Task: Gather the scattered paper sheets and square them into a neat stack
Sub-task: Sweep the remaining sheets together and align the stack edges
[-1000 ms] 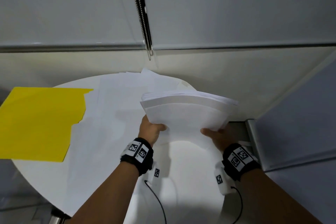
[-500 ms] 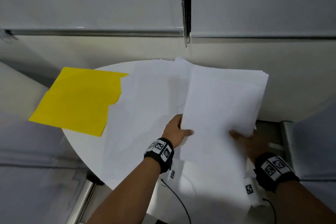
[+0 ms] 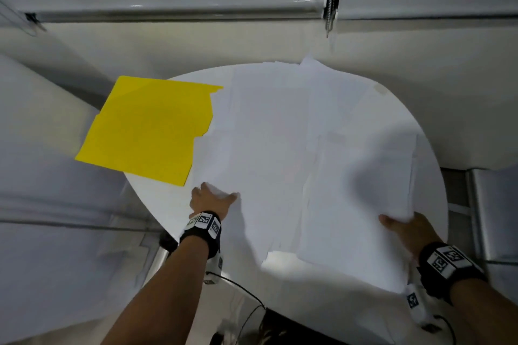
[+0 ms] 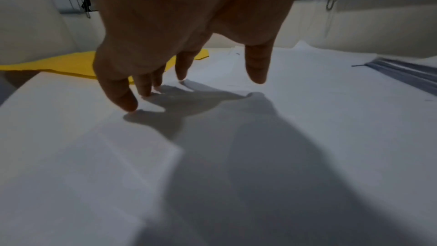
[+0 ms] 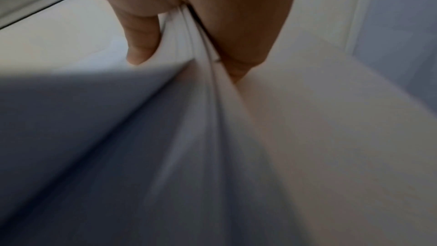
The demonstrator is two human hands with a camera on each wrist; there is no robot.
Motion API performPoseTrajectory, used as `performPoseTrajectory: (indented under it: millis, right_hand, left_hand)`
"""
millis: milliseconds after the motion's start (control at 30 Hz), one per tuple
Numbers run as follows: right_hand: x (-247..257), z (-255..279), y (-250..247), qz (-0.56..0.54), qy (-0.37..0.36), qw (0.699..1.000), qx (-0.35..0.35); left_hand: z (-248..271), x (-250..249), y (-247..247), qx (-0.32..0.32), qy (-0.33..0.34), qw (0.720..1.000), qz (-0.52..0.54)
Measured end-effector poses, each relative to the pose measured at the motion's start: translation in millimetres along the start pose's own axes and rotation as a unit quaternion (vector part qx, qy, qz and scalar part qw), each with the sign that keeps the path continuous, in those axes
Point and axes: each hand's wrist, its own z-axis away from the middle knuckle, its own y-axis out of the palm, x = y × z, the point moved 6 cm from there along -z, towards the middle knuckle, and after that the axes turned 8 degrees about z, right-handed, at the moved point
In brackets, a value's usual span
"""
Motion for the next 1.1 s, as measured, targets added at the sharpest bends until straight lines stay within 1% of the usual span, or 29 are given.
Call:
performPoseTrajectory:
  millis: [133, 300, 433, 500, 600, 667, 767, 833, 867, 1000, 1100]
  right_hand:
    - [1, -2, 0, 0.021, -0.008, 1.0, -0.005]
    - [0, -3, -1, 0.037, -0.003, 0.999, -0.014]
    - [-5, -5, 0, 0.02, 0.001, 1.0, -0.01]
    - [-4, -4, 0, 0.014, -0.003, 1.0, -0.007]
    - [-2, -3, 1, 0.004, -0.005, 1.0, 0.004]
    - [-2, -2, 2, 0.005, -0.004, 1.0, 0.011]
    - [-4, -3, 1, 0.011, -0.004, 1.0, 0.01]
    - [-3, -3, 1, 0.014, -0.006, 1.0, 0.011]
    - [-4, -3, 1, 0.015, -0.007, 1.0, 0.013]
    - [-1, -3, 1, 0.012, -0.009, 1.0, 0.025]
    - [-3, -8, -1, 0.013, -0.001, 0.999, 0.035]
  left_hand:
    - [6, -8, 8, -0.014, 0.009, 1.0, 0.001]
    - [24, -19, 12, -0.012, -0.01, 1.0, -0.006]
    - [28, -19, 2, -0.044, -0.005, 0.999, 0.024]
    - [25, -18, -4, -0.05, 0.011, 0.998, 0.04]
    - [21, -24, -8, -0.018, 0.067, 0.994, 0.086]
    - [24, -30, -16, -0.019, 0.098, 0.988, 0.116]
    - [27, -34, -35, -0.045, 0.093, 0.981, 0.166]
    - [28, -34, -52, -0.072, 0.081, 0.975, 0.191]
    - [28, -34, -62, -0.089, 0.087, 0.973, 0.195]
    - [28, -41, -103, -0.15, 0.144, 0.965, 0.159]
    - [35, -52, -133, -0.192, 0.179, 0.953, 0.15]
